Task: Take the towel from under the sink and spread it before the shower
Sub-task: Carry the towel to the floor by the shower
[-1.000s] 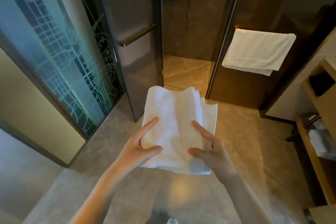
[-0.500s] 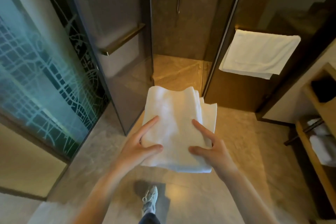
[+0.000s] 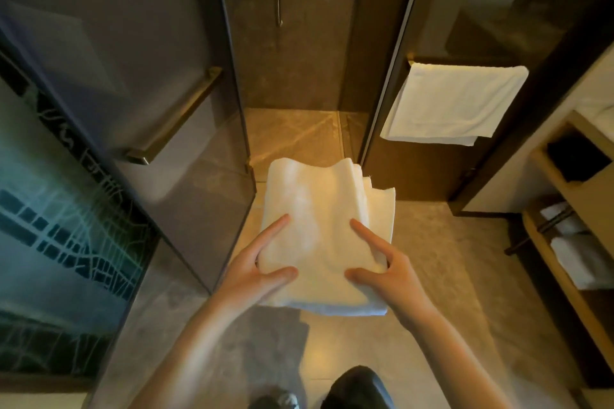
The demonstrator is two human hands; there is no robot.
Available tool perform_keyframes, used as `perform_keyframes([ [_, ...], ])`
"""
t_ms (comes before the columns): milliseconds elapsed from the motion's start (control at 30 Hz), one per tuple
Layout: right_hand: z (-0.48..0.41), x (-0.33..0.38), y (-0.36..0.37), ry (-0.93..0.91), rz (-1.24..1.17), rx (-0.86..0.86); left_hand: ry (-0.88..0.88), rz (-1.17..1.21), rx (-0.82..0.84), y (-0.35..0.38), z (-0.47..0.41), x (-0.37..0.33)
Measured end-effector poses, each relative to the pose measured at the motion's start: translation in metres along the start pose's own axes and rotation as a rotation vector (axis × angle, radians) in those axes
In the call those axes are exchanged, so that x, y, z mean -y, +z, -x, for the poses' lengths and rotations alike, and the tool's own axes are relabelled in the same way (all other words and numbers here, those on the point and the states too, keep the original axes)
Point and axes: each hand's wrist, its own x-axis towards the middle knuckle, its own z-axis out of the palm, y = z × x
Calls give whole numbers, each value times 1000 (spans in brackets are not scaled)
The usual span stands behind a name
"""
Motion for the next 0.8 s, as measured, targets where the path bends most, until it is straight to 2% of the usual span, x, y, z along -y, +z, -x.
perform_keyframes([
  [333,-93,-7,-55,37,47,-11,-39,61,12,28,-106,12],
  [600,-185,-23,-121,42,88,65,-54,122,-59,73,-192,22],
  [800,-244,-41,-142,84,135,95,-120,123,-52,84,-246,46],
])
